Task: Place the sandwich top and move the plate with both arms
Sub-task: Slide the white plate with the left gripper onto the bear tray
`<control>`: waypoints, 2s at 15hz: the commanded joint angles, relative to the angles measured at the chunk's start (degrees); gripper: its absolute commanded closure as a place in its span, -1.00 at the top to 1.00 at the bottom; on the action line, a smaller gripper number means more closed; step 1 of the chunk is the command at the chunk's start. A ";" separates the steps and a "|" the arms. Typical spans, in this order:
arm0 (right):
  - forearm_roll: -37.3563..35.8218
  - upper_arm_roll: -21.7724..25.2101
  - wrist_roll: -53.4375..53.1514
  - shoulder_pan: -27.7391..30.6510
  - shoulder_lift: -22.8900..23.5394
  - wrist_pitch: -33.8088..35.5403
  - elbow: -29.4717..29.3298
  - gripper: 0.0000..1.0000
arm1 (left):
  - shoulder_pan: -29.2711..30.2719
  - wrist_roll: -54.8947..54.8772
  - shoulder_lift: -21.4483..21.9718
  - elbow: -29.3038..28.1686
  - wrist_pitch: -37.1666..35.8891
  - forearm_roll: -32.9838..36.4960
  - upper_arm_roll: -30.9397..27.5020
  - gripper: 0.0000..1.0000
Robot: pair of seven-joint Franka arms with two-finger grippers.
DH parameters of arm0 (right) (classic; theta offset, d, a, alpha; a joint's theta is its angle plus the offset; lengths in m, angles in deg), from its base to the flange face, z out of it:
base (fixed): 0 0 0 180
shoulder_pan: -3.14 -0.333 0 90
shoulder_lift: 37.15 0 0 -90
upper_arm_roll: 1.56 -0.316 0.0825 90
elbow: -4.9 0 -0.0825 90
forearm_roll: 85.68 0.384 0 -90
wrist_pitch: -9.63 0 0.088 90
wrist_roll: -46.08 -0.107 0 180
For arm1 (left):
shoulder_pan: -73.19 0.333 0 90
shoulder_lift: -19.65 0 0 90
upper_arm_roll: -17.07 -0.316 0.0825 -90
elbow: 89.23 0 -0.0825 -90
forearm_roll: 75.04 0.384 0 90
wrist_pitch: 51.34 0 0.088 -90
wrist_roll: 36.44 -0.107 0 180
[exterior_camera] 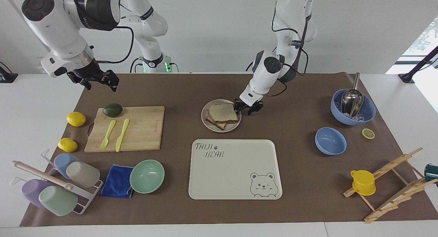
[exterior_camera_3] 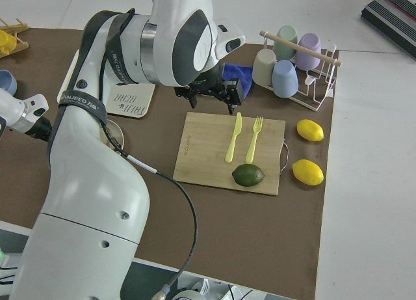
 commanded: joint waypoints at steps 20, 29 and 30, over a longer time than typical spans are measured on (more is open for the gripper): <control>2.56 -1.13 -0.17 0.28 -0.31 -2.05 -0.21 1.00 | -2.15 0.33 0.02 -0.44 1.35 -4.05 -0.81 -1.00; 3.09 -1.40 -1.49 -0.51 -0.75 -1.08 0.40 1.00 | -1.28 0.25 0.46 0.53 0.22 -6.52 -0.90 -1.00; 3.09 -1.40 -1.57 -0.51 -0.75 -1.17 0.32 1.00 | -0.93 0.25 0.90 0.79 -0.48 -6.52 -0.90 -1.00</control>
